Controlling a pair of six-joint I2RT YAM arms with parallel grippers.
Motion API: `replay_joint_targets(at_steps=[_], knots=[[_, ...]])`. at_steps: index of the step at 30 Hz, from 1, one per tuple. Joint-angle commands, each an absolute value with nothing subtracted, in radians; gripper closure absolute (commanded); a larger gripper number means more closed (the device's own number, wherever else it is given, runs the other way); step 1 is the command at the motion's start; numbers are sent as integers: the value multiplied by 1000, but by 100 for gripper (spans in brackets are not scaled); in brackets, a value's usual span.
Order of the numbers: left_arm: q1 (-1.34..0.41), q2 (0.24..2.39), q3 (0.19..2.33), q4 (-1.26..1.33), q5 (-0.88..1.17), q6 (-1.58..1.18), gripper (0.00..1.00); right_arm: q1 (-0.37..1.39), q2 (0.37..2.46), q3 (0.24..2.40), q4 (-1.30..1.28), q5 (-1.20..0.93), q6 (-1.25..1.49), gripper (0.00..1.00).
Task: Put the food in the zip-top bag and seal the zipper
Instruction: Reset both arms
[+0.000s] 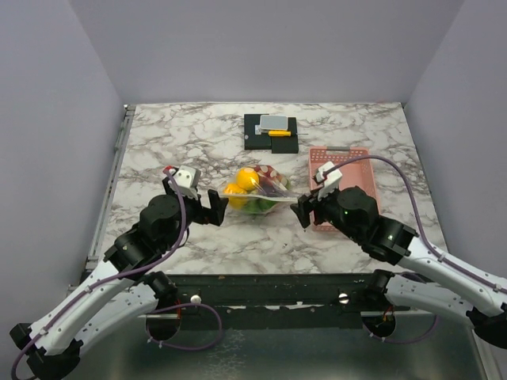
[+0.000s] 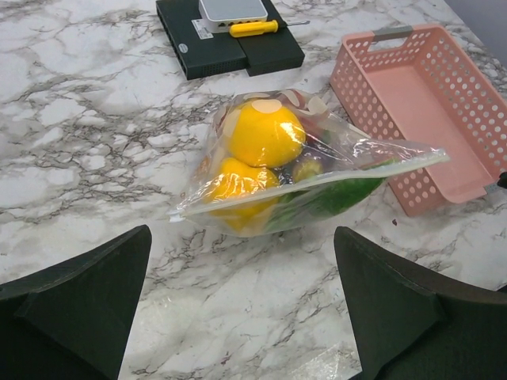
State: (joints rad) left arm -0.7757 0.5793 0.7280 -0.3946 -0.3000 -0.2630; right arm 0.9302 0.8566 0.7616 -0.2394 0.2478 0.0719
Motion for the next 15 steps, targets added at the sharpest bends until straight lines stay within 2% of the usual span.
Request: replay_joint_targets(at_steps=[1, 2, 3, 15], knots=[[-772, 581, 732, -396, -254, -265, 1, 930, 779, 749, -378, 442, 209, 24], [-773, 579, 732, -396, -254, -264, 1, 930, 759, 752, -402, 469, 227, 9], [-772, 578, 731, -396, -256, -263, 1, 930, 738, 753, -418, 495, 244, 1], [-772, 600, 729, -397, -271, -259, 1, 930, 499, 686, -434, 675, 333, 0]])
